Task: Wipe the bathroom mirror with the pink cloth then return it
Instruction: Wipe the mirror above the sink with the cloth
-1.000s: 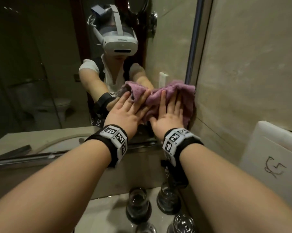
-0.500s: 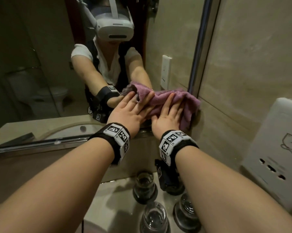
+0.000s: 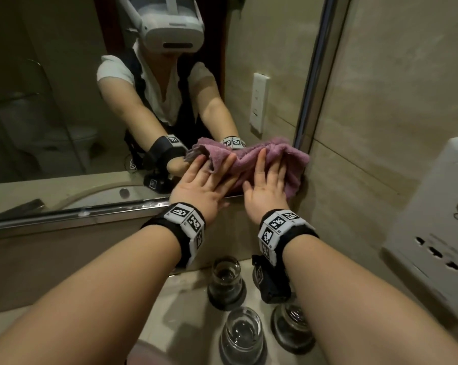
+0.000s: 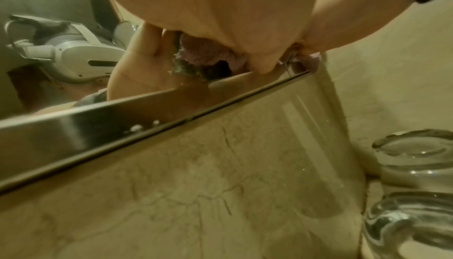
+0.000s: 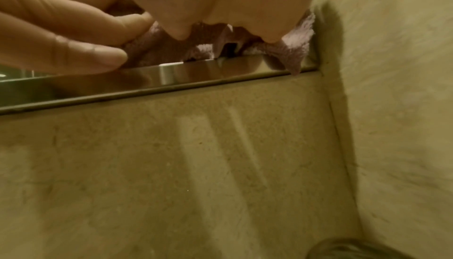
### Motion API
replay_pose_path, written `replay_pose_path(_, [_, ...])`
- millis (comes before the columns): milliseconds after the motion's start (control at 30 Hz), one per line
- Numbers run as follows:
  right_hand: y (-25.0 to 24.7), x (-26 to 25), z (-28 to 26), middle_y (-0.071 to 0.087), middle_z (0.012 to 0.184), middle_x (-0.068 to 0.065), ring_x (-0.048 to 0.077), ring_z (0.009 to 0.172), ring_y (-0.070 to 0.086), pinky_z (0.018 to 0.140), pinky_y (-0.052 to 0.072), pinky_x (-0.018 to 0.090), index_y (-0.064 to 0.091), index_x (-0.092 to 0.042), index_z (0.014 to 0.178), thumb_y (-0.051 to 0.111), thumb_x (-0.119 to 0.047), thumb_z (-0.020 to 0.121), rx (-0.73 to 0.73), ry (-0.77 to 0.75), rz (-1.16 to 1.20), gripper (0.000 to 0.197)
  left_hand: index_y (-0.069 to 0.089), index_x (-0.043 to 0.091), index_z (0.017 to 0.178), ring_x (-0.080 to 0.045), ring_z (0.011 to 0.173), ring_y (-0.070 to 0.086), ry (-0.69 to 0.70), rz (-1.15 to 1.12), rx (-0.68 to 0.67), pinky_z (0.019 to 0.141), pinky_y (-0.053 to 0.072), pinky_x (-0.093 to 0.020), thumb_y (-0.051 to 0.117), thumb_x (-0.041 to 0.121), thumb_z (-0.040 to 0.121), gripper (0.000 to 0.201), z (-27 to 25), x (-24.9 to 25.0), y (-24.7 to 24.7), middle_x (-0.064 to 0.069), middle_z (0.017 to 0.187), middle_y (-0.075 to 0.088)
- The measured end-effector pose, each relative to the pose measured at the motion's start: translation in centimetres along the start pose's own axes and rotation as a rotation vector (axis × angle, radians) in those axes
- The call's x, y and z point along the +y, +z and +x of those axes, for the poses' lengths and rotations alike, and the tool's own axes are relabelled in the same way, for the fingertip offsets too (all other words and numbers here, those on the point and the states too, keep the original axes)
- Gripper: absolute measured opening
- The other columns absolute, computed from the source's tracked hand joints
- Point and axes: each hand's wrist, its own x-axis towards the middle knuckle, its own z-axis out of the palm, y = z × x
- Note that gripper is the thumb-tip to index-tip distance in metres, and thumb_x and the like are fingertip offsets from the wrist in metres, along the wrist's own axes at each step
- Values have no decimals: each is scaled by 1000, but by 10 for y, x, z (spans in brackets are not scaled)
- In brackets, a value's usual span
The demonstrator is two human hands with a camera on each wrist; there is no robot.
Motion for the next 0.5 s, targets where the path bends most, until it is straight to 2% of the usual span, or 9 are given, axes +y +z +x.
replay_pose_path(67, [1, -3, 1, -19, 156, 19, 37, 145, -13, 118, -8, 45, -13, -17, 149, 39, -31, 97, 21, 10, 7, 75, -14, 31, 150, -30, 148, -16, 15, 5, 1, 106, -31, -41, 29, 49, 98, 70, 1, 3, 0, 3, 134, -44])
replay_pose_path(167, [8, -13, -3, -18, 155, 23, 40, 144, -15, 117, -9, 46, -14, -11, 148, 41, -32, 95, 32, 37, 8, 79, -11, 32, 150, -30, 148, -15, 75, 60, -17, 105, -26, -38, 27, 51, 98, 67, -2, -4, -2, 0, 145, -39])
replay_pose_path(233, [15, -21, -8, -18, 155, 24, 41, 144, -15, 118, -9, 47, -16, -10, 148, 42, -34, 95, 10, 39, 3, 82, -4, 31, 152, -29, 148, -14, 107, 112, -58, 108, -25, -38, 24, 53, 98, 65, -7, -12, -3, -4, 158, -25])
replay_pose_path(300, [20, -25, -13, -19, 156, 22, 40, 144, -15, 118, -7, 47, -16, -13, 148, 41, -35, 95, -16, 27, 1, 81, -2, 30, 153, -29, 148, -13, 117, 142, -100, 111, -23, -40, 24, 54, 97, 66, -13, -18, -2, -6, 160, -19])
replay_pose_path(367, [17, -21, -15, -19, 156, 19, 37, 145, -14, 118, -4, 47, -15, -17, 149, 38, -36, 97, -35, 5, 10, 76, -4, 31, 152, -29, 148, -14, 102, 128, -109, 108, -25, -38, 26, 55, 97, 67, -18, -20, 1, -3, 157, -27])
replay_pose_path(433, [11, -11, -14, -19, 158, 14, 34, 146, -10, 119, 3, 46, -14, -22, 149, 34, -36, 98, -30, -16, -10, 71, -7, 33, 151, -29, 148, -16, 75, 86, -93, 105, -26, -38, 28, 57, 95, 70, -19, -16, 3, 1, 146, -39])
replay_pose_path(500, [6, -1, -13, -18, 158, 12, 32, 147, -8, 119, 8, 45, -13, -24, 149, 32, -37, 99, -21, -31, -41, 68, -10, 33, 150, -29, 148, -17, 46, 55, -93, 104, -26, -39, 29, 59, 94, 74, -16, -7, 4, 1, 145, -41])
